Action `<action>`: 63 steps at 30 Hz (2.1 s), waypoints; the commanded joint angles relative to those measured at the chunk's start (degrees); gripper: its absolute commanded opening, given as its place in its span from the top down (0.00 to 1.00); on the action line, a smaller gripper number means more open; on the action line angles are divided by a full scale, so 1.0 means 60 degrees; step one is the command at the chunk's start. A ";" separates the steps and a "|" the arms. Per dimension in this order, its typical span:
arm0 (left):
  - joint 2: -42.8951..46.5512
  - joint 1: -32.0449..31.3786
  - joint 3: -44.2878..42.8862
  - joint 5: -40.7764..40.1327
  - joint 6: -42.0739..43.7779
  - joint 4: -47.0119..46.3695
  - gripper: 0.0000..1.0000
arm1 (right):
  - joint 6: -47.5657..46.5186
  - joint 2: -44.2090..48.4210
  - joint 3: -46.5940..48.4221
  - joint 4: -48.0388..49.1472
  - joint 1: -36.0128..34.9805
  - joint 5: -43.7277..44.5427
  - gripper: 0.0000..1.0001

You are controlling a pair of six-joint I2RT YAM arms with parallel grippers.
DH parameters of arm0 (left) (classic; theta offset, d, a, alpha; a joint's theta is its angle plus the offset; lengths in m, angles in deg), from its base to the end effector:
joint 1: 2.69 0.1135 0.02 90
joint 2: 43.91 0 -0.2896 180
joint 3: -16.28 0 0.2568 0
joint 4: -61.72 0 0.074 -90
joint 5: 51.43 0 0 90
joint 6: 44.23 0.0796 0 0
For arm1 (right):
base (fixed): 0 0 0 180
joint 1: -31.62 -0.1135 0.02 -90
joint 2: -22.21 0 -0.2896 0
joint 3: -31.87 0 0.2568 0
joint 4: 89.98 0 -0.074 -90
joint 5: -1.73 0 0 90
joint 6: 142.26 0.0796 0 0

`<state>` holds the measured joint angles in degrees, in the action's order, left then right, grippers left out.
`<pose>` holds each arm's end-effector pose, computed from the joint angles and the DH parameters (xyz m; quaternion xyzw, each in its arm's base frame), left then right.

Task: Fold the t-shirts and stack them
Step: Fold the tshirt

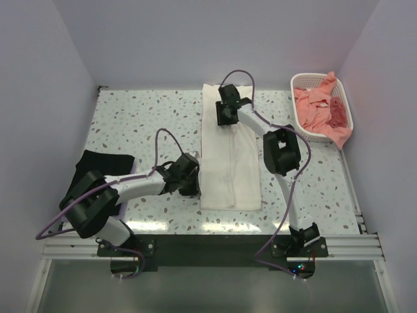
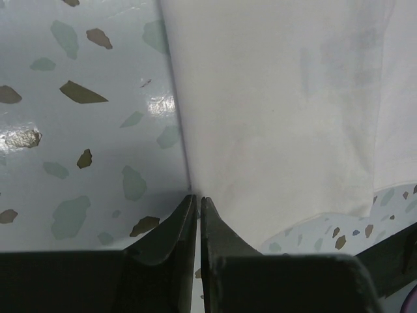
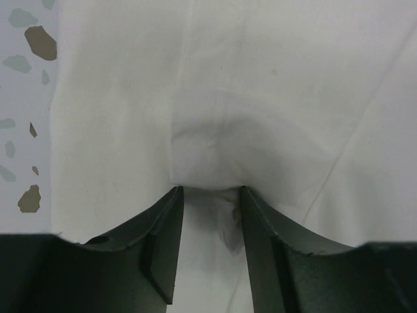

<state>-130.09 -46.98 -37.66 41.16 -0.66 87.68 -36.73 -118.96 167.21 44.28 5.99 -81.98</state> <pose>0.2114 -0.2112 0.1350 -0.0118 0.9614 -0.2102 0.1770 0.5414 0.2500 0.1490 -0.0650 0.9408 0.0670 0.3259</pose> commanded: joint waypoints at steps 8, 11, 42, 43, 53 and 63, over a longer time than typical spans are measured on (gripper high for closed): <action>0.0285 0.0014 -0.1670 0.0344 0.0884 0.0415 0.85 | 0.0619 0.3056 -0.1140 -0.0444 0.0345 -0.0491 0.46; 0.0285 0.0029 -0.1496 0.0637 0.0942 0.0270 0.79 | 0.0868 0.4334 -0.3100 -0.0050 0.0360 -0.0388 0.46; 0.0886 0.0029 0.0351 0.1516 0.1045 0.0299 0.56 | 0.2612 1.2497 -1.4737 0.0376 -0.0109 -0.2146 0.56; 0.0842 0.0029 0.0351 0.1546 0.1059 0.0255 0.56 | 0.2626 1.2468 -1.4766 0.0362 -0.0109 -0.2189 0.56; 0.0592 -0.0001 0.0497 0.1678 0.1016 -0.0111 0.56 | 0.3022 1.2351 -1.4752 -0.0531 -0.0109 -0.2058 0.57; 0.0446 -0.0074 0.0555 0.1795 0.0957 -0.0419 0.60 | 0.3388 1.1999 -1.5088 -0.0107 -0.0109 -0.2526 0.60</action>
<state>-127.09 -47.07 -34.82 50.80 4.89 88.07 -18.20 -46.24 77.81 43.10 5.62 -94.92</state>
